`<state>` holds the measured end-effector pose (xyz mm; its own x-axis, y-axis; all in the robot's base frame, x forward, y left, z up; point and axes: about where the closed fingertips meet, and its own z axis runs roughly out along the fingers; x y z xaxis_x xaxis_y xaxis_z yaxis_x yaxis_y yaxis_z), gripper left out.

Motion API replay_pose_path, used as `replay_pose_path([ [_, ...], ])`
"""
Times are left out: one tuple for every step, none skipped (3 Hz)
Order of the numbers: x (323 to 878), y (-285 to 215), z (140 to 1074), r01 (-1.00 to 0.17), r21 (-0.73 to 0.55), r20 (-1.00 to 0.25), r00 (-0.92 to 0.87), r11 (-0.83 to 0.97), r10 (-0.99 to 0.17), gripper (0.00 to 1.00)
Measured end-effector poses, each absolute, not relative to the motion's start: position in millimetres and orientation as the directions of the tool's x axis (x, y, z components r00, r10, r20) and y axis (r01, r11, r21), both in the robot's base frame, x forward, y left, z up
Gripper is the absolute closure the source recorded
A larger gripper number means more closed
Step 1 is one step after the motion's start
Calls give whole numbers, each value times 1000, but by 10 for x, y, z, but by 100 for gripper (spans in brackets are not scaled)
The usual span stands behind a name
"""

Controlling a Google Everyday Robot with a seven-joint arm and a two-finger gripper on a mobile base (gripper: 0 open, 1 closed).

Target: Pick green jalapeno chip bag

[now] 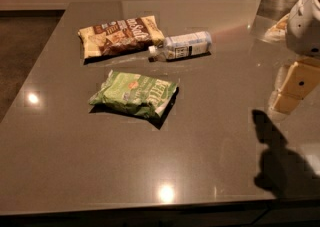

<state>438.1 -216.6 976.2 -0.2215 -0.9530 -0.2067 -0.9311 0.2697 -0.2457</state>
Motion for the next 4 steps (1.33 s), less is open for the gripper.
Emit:
replay_pose_path([
  [4382,-2166,9763,-931,-246,-207,-221,270,-953,0],
  [4508,-2026,9747,-933,-245,-251,-201,263,-947,0],
  [4742,-1691,9685,-943,-224,-327,-164,245,-931,0],
  [4934,-1262,9576,-956,-187,-393,-136,224,-909,0],
])
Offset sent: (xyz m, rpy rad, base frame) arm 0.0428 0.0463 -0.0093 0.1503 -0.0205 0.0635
